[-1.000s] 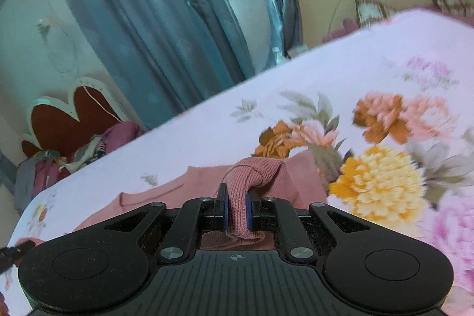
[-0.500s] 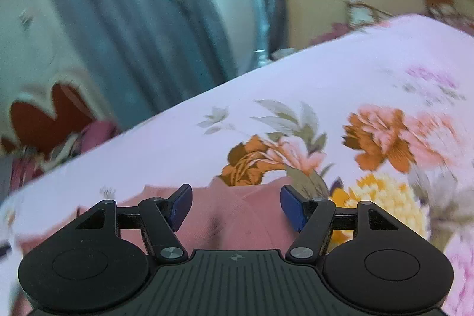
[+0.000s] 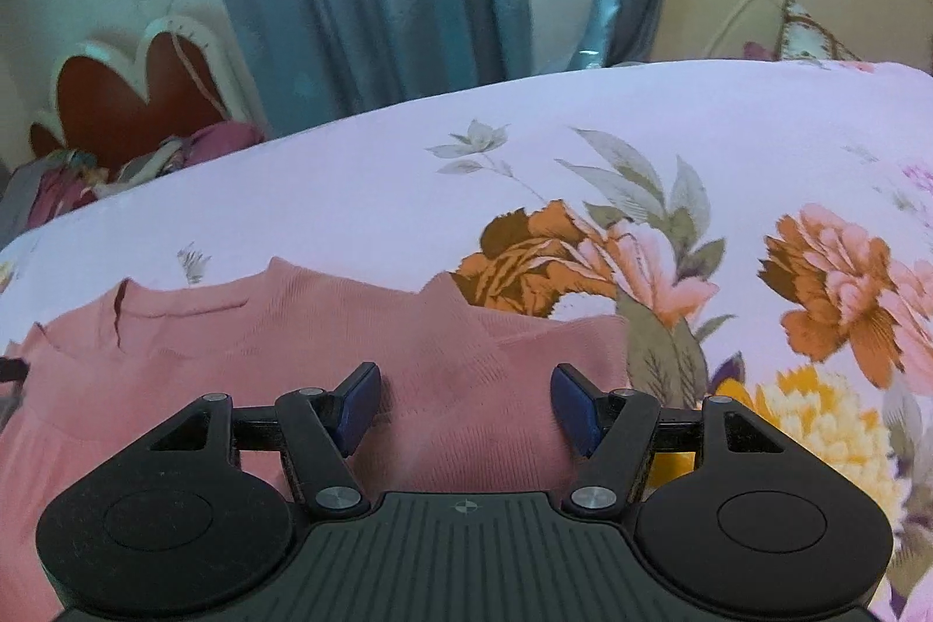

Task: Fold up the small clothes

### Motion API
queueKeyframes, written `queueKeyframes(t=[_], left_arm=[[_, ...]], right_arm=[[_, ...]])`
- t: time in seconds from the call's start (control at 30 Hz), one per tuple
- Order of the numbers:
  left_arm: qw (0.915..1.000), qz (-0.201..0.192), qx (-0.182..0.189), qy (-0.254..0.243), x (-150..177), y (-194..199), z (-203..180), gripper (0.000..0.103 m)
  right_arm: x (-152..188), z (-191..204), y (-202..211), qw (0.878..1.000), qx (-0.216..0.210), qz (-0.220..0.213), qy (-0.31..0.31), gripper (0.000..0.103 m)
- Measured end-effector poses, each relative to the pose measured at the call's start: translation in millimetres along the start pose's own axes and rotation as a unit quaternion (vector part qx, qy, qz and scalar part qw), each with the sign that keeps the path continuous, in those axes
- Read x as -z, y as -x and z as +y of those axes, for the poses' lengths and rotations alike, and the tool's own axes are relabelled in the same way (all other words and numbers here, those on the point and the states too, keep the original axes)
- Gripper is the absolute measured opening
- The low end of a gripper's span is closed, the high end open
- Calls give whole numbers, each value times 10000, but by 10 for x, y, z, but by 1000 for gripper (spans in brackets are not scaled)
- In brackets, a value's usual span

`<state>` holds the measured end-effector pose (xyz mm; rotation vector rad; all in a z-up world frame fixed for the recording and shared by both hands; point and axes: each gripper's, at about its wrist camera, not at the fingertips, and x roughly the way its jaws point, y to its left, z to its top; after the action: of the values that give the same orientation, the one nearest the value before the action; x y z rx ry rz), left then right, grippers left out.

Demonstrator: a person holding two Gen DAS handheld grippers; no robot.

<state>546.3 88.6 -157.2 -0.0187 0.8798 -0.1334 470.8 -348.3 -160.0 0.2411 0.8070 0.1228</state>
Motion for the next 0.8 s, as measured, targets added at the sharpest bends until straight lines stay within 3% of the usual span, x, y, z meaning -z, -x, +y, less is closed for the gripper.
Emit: queueKeyframes(t=[0.03,0.1,0.13,0.23,0.4,0.6,0.8], left_arm=[[10000,12,16,16,11,-12,4,44],[10000,4,56,-44,35,-14,-8,36],[9999,-11,78,-100,41,-6,-20,27],[9997,-61,205,-155,36,36,-44,14],[9973,-715,133,-134,35,265,-101,13],[9879,-1541,-143,75,-79,465,-153,13],[9925,-1018,-664,-122,82,37,-275,13]], right_arm=[[-10,2,-30,9999,-53,76,55,43],[-10,20,-63,9998,-29,111,160,38],[-12,18,-73,9998,-38,119,179,36],[-27,7,-62,9998,-25,85,202,11],[-79,19,165,9988,-78,-484,56,10],[-193,-12,343,9914,126,-1252,-373,9],[-73,4,-114,9963,517,-501,-459,9]])
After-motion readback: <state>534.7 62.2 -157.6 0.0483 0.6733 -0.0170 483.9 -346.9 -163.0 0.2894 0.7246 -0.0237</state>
